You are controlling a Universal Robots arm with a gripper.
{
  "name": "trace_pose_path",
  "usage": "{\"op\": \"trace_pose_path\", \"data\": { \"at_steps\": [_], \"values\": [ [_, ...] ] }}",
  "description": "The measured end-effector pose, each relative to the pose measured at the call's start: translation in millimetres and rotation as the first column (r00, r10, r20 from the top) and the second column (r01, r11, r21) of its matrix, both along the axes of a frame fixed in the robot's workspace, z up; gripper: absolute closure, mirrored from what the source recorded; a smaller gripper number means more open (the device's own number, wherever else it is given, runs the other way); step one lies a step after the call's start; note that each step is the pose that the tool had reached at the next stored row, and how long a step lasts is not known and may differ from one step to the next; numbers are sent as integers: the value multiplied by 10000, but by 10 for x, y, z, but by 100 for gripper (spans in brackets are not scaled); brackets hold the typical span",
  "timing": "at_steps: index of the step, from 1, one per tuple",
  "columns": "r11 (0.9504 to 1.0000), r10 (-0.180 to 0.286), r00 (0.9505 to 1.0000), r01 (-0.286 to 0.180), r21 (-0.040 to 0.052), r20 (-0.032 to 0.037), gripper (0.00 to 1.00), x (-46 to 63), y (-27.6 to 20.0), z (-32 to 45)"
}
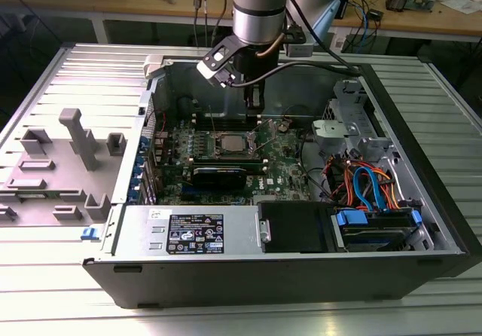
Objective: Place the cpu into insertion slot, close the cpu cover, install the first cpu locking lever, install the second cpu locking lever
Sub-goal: 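Close the cpu cover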
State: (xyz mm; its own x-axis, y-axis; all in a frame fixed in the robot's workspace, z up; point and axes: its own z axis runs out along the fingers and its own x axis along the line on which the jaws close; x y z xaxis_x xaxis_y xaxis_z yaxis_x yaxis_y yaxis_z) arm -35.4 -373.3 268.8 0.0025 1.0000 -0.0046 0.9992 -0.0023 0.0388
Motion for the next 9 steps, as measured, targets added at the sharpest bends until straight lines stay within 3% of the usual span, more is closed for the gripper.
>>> {"op": "trace_pose_path", "data": {
  "at_steps": [9],
  "values": [
    [10000, -1, 10000, 1, 1, 1, 89, 15, 1, 2]
  ]
}}
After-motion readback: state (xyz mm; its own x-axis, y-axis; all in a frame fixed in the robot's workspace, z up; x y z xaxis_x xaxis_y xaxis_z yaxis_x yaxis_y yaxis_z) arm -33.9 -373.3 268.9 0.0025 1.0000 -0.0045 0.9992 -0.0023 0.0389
